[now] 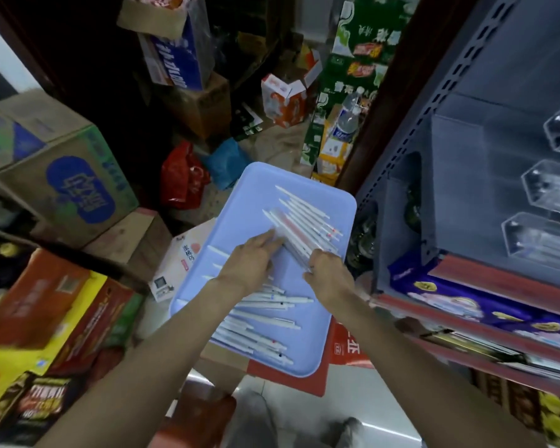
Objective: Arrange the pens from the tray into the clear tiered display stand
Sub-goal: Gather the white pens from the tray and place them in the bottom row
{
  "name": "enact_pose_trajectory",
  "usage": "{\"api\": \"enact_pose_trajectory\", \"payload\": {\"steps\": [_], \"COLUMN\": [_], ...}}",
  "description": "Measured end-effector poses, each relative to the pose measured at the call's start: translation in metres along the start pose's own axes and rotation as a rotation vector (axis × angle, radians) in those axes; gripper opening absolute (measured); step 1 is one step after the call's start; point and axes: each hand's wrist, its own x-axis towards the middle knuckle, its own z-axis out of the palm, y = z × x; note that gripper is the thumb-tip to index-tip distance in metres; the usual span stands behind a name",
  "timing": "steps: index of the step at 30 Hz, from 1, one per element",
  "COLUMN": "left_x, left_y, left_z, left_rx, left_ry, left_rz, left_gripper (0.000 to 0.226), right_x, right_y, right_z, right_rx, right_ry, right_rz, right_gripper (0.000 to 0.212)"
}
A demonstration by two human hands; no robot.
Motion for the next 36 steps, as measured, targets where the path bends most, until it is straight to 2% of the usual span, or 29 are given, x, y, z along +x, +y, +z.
{"api": "enact_pose_trajectory", "payload": {"steps": [3, 6, 10, 13, 17, 21, 24, 28, 31, 36], "left_x": [0.001, 0.0, 0.0, -0.004, -0.012, -0.019, -0.021, -0.021, -0.017, -0.009], "left_y": [-0.002, 0.001, 0.011, 0.03, 0.056, 0.098, 0.135, 0.183, 0.22, 0.286], "left_z": [0.002, -0.004, -0.015, -0.029, -0.051, -0.069, -0.082, -0.096, -0.097, -0.095], "left_rx": [-0.193, -0.348, -0.796, -1.139, -1.255, -1.261, -1.17, -0.881, -0.61, -0.426], "left_ry": [0.049, 0.122, 0.173, 0.229, 0.278, 0.315, 0.369, 0.427, 0.391, 0.374], "left_rz": [-0.04, -0.092, -0.25, -0.282, -0.24, -0.146, -0.057, 0.069, 0.201, 0.317], "left_gripper": [0.051, 0.044, 0.036, 0.021, 0.014, 0.011, 0.012, 0.019, 0.015, 0.008], "right_x": [0.005, 0.005, 0.001, -0.005, -0.024, -0.049, -0.067, -0.09, -0.108, -0.139], "right_y": [0.0, 0.0, -0.009, -0.012, -0.008, 0.008, 0.028, 0.069, 0.107, 0.176], "right_z": [0.001, -0.002, -0.018, -0.029, -0.054, -0.089, -0.118, -0.162, -0.191, -0.213], "right_rx": [0.162, 0.449, 0.785, 0.862, 0.873, 0.749, 0.672, 0.821, 0.981, 1.115], "right_ry": [-0.04, -0.018, 0.007, 0.003, 0.052, 0.153, 0.249, 0.424, 0.493, 0.553], "right_rz": [0.021, 0.051, 0.026, -0.058, -0.154, -0.197, -0.225, -0.24, -0.323, -0.366], "right_gripper": [0.01, 0.002, 0.012, 0.027, 0.014, 0.005, 0.006, 0.02, 0.028, 0.011]}}
